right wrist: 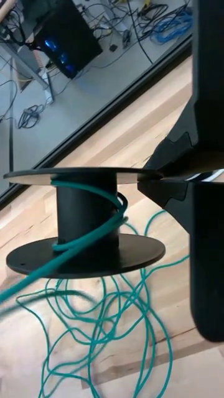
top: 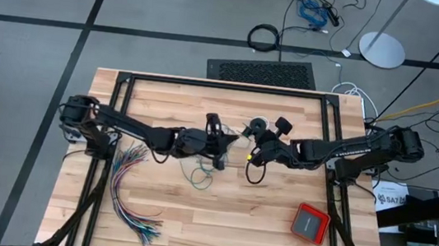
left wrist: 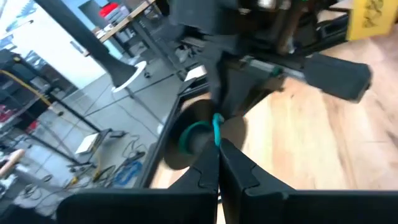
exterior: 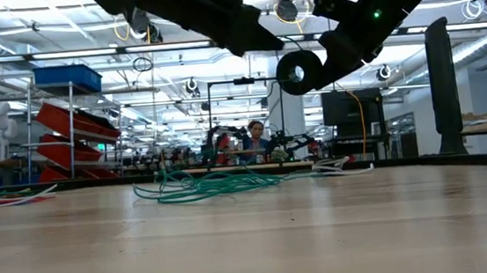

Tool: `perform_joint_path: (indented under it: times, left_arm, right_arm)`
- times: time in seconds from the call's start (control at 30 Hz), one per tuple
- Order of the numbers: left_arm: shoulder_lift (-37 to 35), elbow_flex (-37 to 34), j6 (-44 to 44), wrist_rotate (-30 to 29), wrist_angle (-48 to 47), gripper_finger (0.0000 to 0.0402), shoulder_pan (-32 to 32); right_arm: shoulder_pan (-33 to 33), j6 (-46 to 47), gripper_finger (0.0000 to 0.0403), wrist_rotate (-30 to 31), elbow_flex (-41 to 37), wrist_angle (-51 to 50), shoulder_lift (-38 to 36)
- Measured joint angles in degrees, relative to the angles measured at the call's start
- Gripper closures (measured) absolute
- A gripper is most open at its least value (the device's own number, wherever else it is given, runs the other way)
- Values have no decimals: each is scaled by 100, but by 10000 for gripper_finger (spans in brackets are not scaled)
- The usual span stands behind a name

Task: Coil cords
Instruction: Coil the green wire onto the spool

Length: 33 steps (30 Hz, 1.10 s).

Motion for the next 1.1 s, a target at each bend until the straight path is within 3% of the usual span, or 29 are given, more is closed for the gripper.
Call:
perform_joint_path:
  times: [0.63, 1.1]
  left_arm:
    - [-412, -131, -98, -476, -985, 402, 193]
    - [-381, -234, -988, 649, -1304, 401, 751]
  right_arm:
    - [318, 192, 403, 192, 0, -193, 0]
    - [503, -79, 403, 418, -2, 372, -32]
